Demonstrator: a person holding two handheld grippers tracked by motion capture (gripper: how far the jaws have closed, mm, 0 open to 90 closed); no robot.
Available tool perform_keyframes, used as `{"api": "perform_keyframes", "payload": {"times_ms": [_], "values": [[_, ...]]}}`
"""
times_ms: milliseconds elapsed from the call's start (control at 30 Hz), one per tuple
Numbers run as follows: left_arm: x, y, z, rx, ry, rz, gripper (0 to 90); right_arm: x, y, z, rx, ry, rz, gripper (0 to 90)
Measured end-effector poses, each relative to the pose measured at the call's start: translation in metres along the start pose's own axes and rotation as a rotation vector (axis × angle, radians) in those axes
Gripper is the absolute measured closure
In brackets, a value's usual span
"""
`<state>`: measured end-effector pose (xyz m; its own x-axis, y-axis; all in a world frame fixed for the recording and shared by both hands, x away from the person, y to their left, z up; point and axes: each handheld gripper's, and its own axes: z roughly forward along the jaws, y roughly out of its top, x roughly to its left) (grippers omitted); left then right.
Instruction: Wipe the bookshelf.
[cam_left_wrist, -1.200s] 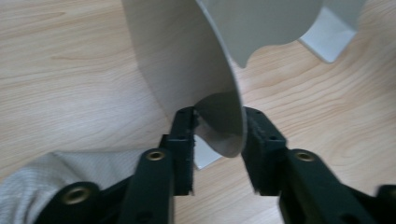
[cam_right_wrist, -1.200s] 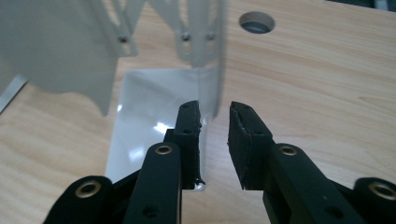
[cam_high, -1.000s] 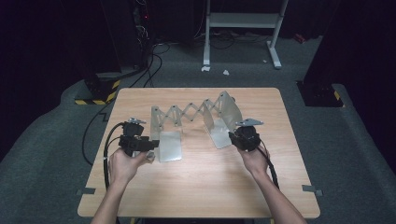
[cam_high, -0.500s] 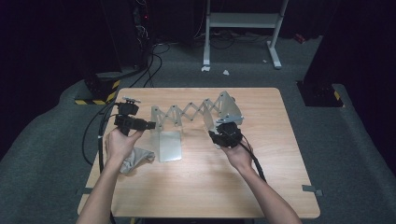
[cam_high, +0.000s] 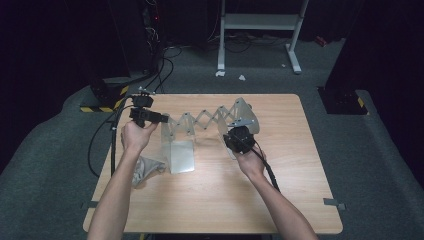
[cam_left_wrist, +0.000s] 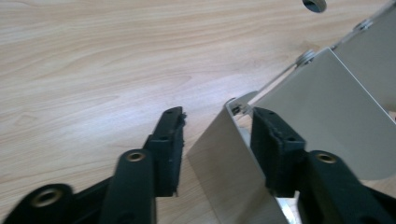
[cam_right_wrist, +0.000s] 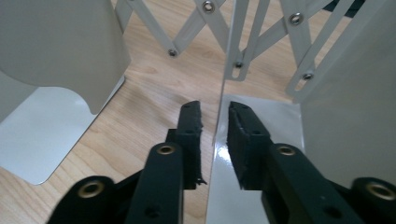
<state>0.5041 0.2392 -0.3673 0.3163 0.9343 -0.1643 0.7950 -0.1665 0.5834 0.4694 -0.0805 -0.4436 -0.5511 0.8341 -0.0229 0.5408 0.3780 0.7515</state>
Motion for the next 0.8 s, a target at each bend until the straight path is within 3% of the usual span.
{"api": "perform_keyframes", "payload": {"times_ms": [67, 100, 167, 467, 533, 667, 800], "values": [[-0.006, -0.001, 0.003, 0.018, 0.013, 0.026, 65.9, 0.0, 0.0, 0.0, 0.0, -0.014, -0.007, 82.5], [-0.011, -0.001, 0.004, 0.031, 0.042, 0.04, 68.9, 0.0, 0.0, 0.0, 0.002, -0.021, -0.012, 84.3], [-0.015, -0.003, 0.005, 0.049, 0.074, 0.056, 70.0, 0.0, 0.0, 0.001, 0.013, -0.031, -0.019, 88.2], [-0.031, -0.019, -0.006, 0.104, 0.089, 0.049, 74.4, -0.006, -0.001, -0.002, 0.019, -0.03, -0.017, 88.9], [-0.031, -0.022, -0.008, 0.112, 0.077, 0.042, 74.3, -0.007, -0.002, -0.003, 0.016, -0.008, -0.022, 86.0], [-0.032, -0.024, -0.01, 0.13, 0.094, 0.042, 76.5, -0.003, 0.0, -0.007, -0.02, 0.043, -0.024, 67.7], [-0.037, -0.024, -0.011, 0.148, 0.133, 0.054, 79.6, 0.0, 0.004, -0.003, -0.013, 0.022, -0.019, 64.9]]}}
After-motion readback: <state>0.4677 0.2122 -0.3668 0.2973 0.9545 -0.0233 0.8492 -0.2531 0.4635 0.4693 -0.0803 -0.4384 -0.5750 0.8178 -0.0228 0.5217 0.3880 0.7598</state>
